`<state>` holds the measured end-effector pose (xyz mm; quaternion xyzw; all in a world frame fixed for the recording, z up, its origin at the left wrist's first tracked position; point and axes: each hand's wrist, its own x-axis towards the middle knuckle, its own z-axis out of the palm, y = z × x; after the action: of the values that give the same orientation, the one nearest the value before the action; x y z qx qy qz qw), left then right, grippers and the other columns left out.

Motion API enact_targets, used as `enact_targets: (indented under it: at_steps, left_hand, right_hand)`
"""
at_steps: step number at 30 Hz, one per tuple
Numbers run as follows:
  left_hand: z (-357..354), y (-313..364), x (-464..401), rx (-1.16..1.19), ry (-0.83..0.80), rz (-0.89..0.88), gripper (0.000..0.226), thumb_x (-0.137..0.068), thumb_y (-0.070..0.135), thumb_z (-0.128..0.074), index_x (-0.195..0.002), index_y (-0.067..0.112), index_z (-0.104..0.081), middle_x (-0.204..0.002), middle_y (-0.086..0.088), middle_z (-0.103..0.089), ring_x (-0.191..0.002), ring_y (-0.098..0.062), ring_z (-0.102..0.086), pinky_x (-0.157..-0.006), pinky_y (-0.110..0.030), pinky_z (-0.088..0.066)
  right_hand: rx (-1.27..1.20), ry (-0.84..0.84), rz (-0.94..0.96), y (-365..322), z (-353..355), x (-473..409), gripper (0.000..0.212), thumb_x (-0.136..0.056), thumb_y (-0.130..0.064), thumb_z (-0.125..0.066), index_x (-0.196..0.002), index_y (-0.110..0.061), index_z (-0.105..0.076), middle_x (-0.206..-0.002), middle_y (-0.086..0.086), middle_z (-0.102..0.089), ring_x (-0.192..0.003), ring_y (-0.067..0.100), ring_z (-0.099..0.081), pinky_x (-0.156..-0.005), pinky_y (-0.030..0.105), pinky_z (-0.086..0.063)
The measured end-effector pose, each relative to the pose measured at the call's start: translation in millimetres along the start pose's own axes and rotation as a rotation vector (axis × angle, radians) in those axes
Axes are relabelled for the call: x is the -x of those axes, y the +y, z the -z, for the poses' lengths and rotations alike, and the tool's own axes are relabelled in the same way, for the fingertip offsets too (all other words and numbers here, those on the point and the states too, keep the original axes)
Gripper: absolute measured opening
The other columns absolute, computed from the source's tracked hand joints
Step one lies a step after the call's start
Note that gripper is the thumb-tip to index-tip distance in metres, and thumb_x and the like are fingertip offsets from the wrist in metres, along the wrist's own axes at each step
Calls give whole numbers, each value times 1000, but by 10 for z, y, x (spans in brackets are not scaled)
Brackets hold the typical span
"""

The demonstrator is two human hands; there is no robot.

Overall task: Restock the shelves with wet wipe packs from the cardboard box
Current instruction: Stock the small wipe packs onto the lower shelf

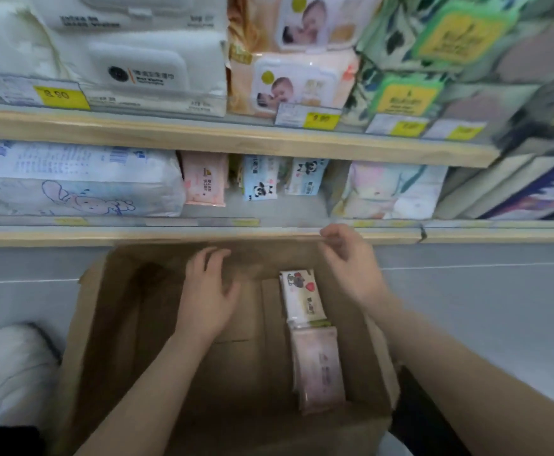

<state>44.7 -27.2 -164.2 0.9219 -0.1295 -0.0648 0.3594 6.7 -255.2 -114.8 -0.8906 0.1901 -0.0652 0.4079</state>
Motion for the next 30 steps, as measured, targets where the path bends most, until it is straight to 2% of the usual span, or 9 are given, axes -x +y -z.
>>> enact_targets:
  at_steps: [8, 11, 13, 16, 18, 20, 24, 28, 30]
  left_hand:
    - [-1002, 618, 725, 184, -486, 258, 50, -86, 28, -63, -131, 18, -42, -132, -5, -47, -120, -21, -48, -96, -30, -40]
    - [-1216, 557, 797, 278, -585, 436, 52, -83, 21, -67, -126, 17, -40, -126, -4, -54, -114, -21, -55, -89, -30, -46]
    - [-1306, 490, 769, 301, -628, 510, 53, -81, 17, -69, -123, 14, -37, -123, -5, -59, -111, -23, -59, -91, -35, -50]
    - [-1348, 459, 699, 293, -634, 557, 38, -83, 11, -67, -114, 12, -46, -105, -2, -59, -100, -21, -60, -78, -28, -47]
    - [-1347, 446, 688, 281, -610, 567, 23, -83, 10, -67, -100, 12, -52, -97, -3, -59, -87, -19, -58, -72, -30, -48]
    - [-1314, 385, 693, 314, -574, 592, 17, -81, 9, -68, -89, 12, -53, -98, -9, -64, -87, -23, -61, -79, -37, -53]
    - [-1034, 192, 616, 431, -505, 600, 24, -80, 7, -69, -94, 18, -54, -108, -7, -65, -100, -25, -62, -87, -44, -52]
    - [-570, -171, 424, 478, -388, 637, 23, -80, 2, -69, -91, 15, -53, -104, -9, -62, -96, -27, -61, -65, -43, -58]
    - [-379, -387, 331, 485, -351, 664, 23, -80, 0, -68, -87, 16, -53, -104, -12, -61, -97, -30, -61, -64, -47, -59]
  right_hand:
    - [-5, -42, -231, 797, 343, 901, 30, -90, -23, -62, -120, -22, -60, -115, -3, -57, -105, 9, -55, -81, 6, -40]
    - [-94, -16, -258, 878, 269, 980, 32, -90, -28, -61, -121, -23, -61, -116, -2, -60, -103, 8, -58, -92, 26, -48]
    - [-101, -5, -250, 885, 260, 966, 32, -90, -29, -60, -121, -23, -61, -116, -2, -61, -102, 7, -58, -91, 26, -48]
    - [-121, 4, -247, 882, 260, 975, 31, -90, -27, -61, -121, -25, -61, -114, -4, -60, -100, 5, -57, -86, 16, -45]
    - [-118, 26, -235, 870, 250, 976, 31, -89, -23, -63, -120, -24, -62, -111, -4, -60, -100, 7, -58, -86, 18, -46]
    - [-76, 68, -213, 838, 232, 968, 29, -88, -19, -64, -117, -22, -64, -110, -3, -60, -101, 11, -58, -90, 22, -45]
    - [167, 169, -46, 664, 189, 994, 23, -84, -15, -67, -108, -16, -68, -110, 0, -60, -104, 17, -52, -89, 18, -35]
    - [309, 19, 2, 402, -52, 1056, 31, -84, -23, -68, -115, -20, -64, -116, -4, -57, -107, 15, -52, -91, 23, -41]
    - [370, -63, -46, 332, -258, 1042, 41, -87, -30, -64, -127, -25, -56, -128, -4, -51, -113, 16, -49, -94, 27, -46]
